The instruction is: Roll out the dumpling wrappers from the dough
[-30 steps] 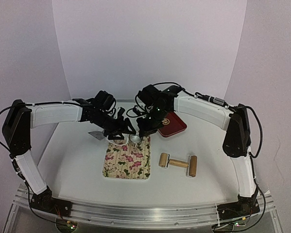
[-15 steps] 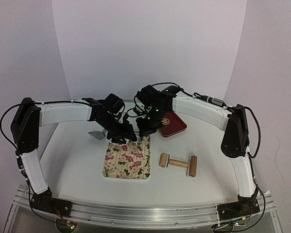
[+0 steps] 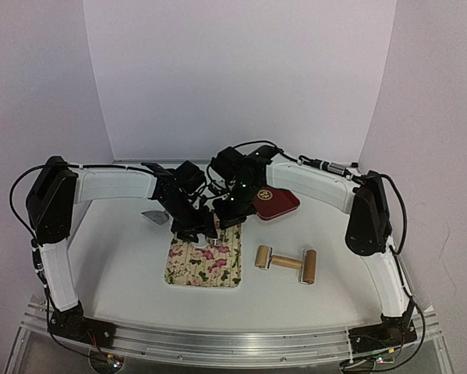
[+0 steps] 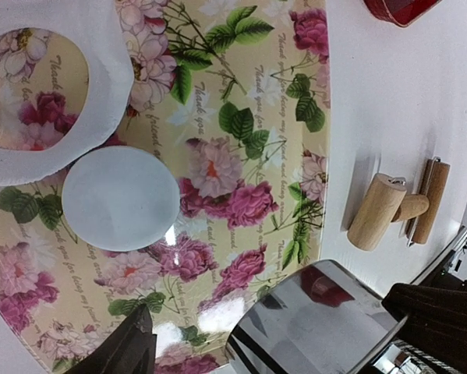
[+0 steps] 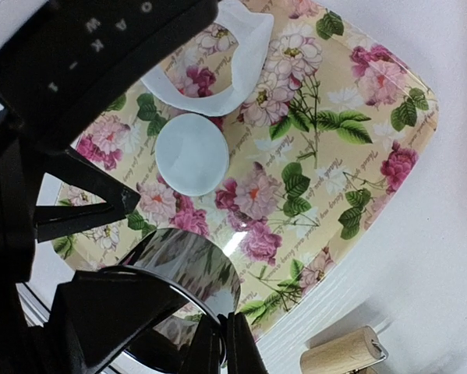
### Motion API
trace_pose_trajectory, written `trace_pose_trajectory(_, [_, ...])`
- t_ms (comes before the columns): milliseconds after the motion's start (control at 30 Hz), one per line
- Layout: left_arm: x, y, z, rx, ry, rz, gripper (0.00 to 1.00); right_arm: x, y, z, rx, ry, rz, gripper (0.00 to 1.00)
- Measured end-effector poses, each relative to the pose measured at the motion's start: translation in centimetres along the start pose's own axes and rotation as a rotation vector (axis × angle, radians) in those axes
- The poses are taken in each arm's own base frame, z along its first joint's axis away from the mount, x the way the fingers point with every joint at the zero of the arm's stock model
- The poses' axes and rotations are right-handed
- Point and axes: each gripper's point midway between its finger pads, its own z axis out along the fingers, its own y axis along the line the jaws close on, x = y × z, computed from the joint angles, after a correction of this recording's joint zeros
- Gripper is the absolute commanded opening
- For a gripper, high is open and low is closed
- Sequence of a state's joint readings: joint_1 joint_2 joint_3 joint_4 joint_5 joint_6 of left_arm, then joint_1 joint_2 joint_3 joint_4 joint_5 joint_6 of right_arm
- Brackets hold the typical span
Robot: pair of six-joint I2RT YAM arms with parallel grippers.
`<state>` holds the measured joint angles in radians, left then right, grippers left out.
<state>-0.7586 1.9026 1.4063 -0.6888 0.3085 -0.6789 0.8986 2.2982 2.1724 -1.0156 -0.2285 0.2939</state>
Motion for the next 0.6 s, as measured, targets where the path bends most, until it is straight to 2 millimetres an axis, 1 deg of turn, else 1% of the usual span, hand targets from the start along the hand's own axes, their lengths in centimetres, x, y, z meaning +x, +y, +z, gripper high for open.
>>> trace_pose_trajectory(167, [-0.2, -0.3, -0.3, 0.018, -0.022, 0.023, 0.76, 0.1, -0.7, 0.1, 0.042, 0.009, 0.011, 0.00])
trace_pose_trajectory(300, [-0.1, -0.8, -1.7, 0.053, -0.065, 0.052, 0.82, 0.3, -1.8, 0.1, 0.088, 0.017, 0.034, 0.00])
trace_pose_trajectory(433, [0.2, -1.5, -4.4, 0.097, -0.128, 0.085, 0.88, 0.0, -3.5, 0.0, 0.114, 0.015, 0.077, 0.00])
trace_pose_trajectory(600, [0.0, -2.8, -8.8, 0.161, -0.243, 0.134, 0.94, -0.1, -7.6, 0.2, 0.171, 0.026, 0.160, 0.00])
